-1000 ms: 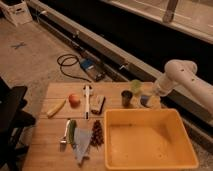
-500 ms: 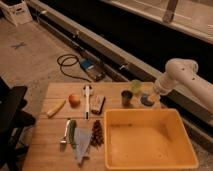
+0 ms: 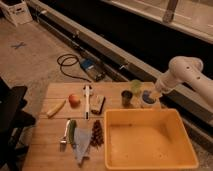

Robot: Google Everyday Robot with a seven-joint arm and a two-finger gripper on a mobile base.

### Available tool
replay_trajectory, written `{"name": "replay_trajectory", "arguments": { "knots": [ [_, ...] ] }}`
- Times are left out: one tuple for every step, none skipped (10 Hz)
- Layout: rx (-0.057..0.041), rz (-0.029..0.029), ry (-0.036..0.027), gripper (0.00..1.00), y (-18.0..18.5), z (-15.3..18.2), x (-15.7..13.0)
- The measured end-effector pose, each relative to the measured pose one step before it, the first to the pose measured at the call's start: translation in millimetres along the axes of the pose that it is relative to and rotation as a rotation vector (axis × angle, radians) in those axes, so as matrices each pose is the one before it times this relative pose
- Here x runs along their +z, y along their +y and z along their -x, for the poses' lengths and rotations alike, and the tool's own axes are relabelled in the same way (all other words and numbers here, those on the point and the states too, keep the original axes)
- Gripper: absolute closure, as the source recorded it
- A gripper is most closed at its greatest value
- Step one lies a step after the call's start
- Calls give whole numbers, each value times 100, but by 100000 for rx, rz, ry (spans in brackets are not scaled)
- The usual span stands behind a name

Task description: Place sponge in tray

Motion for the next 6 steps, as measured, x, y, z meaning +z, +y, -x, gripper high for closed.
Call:
{"name": "replay_trajectory", "arguments": {
  "knots": [
    [-2472,-7079,4091,94,268,456,-670],
    [-1154,-6378,2970,94,84,278,-286],
    [-324,-2805,898,94,231,-222,114],
    [662,864,71,94,104,-451,203],
    [495,3216,-416,94,121,-124,298],
    [159,2274,-460,94,72,117,265]
  ]
}}
